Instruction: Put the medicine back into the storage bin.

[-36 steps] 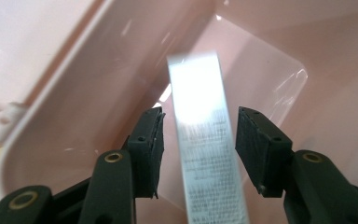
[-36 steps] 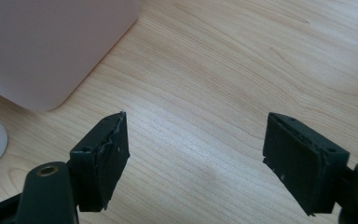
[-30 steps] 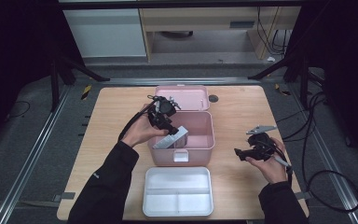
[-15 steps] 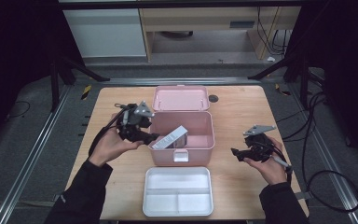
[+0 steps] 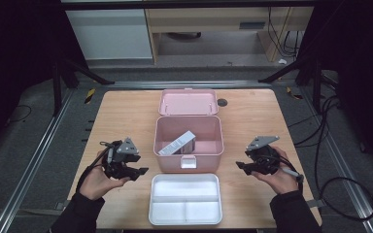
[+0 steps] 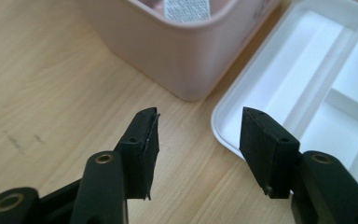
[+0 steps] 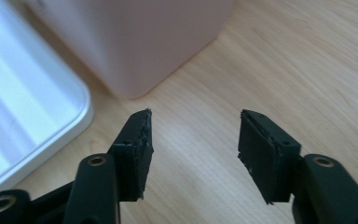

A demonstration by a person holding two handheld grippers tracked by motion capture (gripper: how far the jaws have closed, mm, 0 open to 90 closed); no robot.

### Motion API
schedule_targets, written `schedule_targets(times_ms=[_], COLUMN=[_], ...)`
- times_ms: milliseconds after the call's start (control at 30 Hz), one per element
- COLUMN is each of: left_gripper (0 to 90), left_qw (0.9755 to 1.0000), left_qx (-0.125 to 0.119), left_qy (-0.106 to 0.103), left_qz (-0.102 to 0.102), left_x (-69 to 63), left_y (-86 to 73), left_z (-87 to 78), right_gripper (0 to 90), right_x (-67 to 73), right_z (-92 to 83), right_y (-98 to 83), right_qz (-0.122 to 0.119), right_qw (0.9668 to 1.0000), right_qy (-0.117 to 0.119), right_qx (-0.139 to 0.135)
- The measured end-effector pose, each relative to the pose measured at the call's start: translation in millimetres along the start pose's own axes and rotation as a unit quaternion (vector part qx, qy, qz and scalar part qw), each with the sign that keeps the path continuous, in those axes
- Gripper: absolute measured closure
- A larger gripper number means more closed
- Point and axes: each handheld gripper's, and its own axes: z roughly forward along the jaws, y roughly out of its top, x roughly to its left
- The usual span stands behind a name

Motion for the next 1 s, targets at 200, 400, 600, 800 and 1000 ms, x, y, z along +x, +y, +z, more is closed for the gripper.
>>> schedule_targets(times_ms=[200,400,600,800,1000], left_gripper=[48.9,51.4,52.8,56.0,59.4], left_qw=[0.9992,0.9966,0.9933,0.9903,0.9860], left_qx=[0.023,0.033,0.041,0.047,0.071], left_qy=[-0.021,-0.052,-0.072,-0.089,-0.098], left_qz=[0.023,0.055,0.080,0.095,0.114], left_x=[-10.4,-22.4,-34.0,-40.3,-48.4], left_y=[-7.2,-10.5,-8.9,-8.7,-10.1], left_z=[20.2,31.1,38.8,43.4,52.8], right_gripper=[48.4,51.9,56.0,57.5,59.1], right_x=[12.2,32.5,54.2,74.1,91.5], right_z=[-1.5,3.0,6.8,14.1,27.1], right_y=[-7.2,-2.0,6.3,11.5,12.1], right_qz=[-0.042,-0.080,-0.114,-0.144,-0.165], right_qw=[0.9985,0.9937,0.9869,0.9794,0.9720], right_qy=[0.033,0.077,0.113,0.139,0.161], right_qx=[0.008,0.018,0.016,0.026,0.045])
